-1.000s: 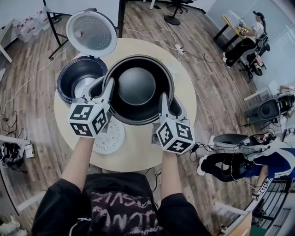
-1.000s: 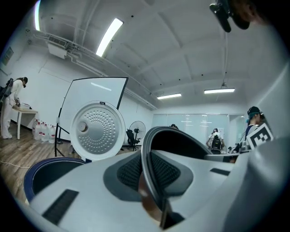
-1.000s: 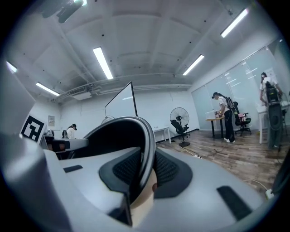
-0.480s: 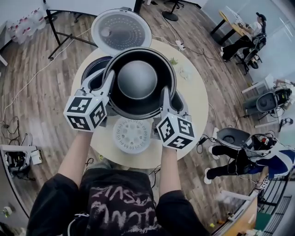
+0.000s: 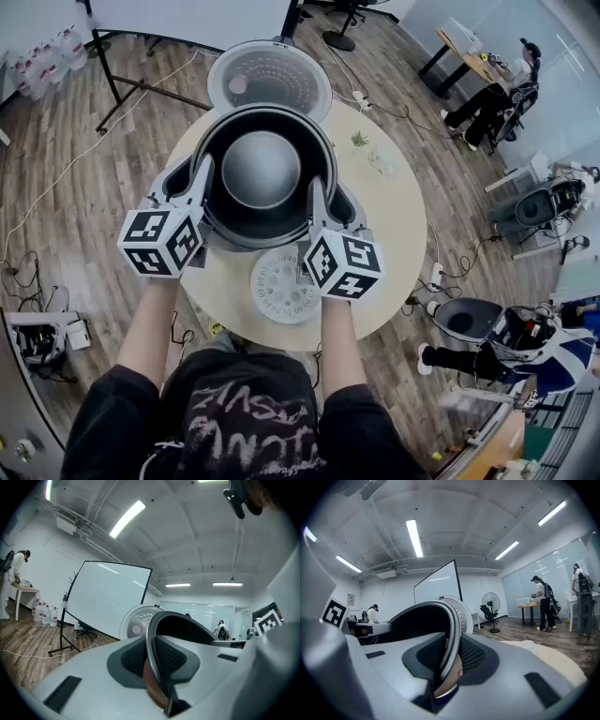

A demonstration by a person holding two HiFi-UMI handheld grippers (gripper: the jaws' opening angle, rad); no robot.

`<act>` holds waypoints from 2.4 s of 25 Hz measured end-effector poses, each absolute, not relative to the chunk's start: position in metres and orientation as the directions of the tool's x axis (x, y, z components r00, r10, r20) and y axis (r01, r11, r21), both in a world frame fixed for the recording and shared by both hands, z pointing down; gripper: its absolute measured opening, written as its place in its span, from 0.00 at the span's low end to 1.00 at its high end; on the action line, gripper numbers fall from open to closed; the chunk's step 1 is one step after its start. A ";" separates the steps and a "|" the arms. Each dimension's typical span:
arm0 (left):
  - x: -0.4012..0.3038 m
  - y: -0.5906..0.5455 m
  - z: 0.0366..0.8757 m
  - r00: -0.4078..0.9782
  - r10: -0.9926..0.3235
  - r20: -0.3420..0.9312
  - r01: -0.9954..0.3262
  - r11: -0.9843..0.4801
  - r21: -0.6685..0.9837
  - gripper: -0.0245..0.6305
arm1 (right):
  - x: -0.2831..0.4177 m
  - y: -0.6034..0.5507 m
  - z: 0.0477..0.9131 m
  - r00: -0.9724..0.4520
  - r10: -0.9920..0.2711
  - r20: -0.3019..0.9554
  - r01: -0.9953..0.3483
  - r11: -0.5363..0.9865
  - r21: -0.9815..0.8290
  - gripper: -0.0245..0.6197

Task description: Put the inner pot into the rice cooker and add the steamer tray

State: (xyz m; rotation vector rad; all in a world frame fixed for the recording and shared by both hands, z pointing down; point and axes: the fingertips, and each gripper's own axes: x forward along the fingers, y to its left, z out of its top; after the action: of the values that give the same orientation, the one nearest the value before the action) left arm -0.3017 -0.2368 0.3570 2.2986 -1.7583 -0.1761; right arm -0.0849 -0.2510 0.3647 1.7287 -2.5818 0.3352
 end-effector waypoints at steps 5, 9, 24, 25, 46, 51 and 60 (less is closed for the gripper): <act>-0.310 -0.246 0.357 0.248 -0.967 0.062 -0.936 -0.223 0.272 0.14 | -0.094 -0.265 0.365 -0.409 -0.900 0.149 -0.908 0.385 -0.167 0.17; -0.309 -0.252 0.363 0.235 -0.969 0.080 -0.934 -0.203 0.292 0.14 | -0.094 -0.274 0.367 -0.422 -0.889 0.176 -0.904 0.397 -0.160 0.17; -0.333 -0.273 0.416 0.186 -0.956 0.229 -0.940 -0.105 0.325 0.14 | -0.118 -0.304 0.419 -0.467 -0.831 0.303 -0.883 0.420 -0.208 0.17; -0.334 -0.273 0.421 0.185 -0.952 0.242 -0.940 -0.099 0.327 0.14 | -0.120 -0.306 0.424 -0.468 -0.826 0.315 -0.883 0.419 -0.211 0.17; -0.344 -0.286 0.502 0.178 -0.875 0.451 -0.964 -0.064 0.257 0.17 | -0.131 -0.322 0.498 -0.406 -0.786 0.466 -0.909 0.399 -0.120 0.19; -0.344 -0.287 0.508 0.158 -0.866 0.474 -0.976 -0.065 0.207 0.18 | -0.130 -0.323 0.509 -0.377 -0.783 0.494 -0.918 0.389 -0.083 0.20; -0.341 -0.288 0.515 0.121 -0.849 0.514 -0.988 -0.054 0.144 0.20 | -0.121 -0.322 0.517 -0.269 -0.827 0.494 -0.943 0.330 0.040 0.20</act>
State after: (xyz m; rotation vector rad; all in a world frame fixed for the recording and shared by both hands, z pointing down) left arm -0.3409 -0.2884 0.5155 1.9502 -1.7726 0.4053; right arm -0.1208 -0.3224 0.5170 1.5581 -2.1722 0.3654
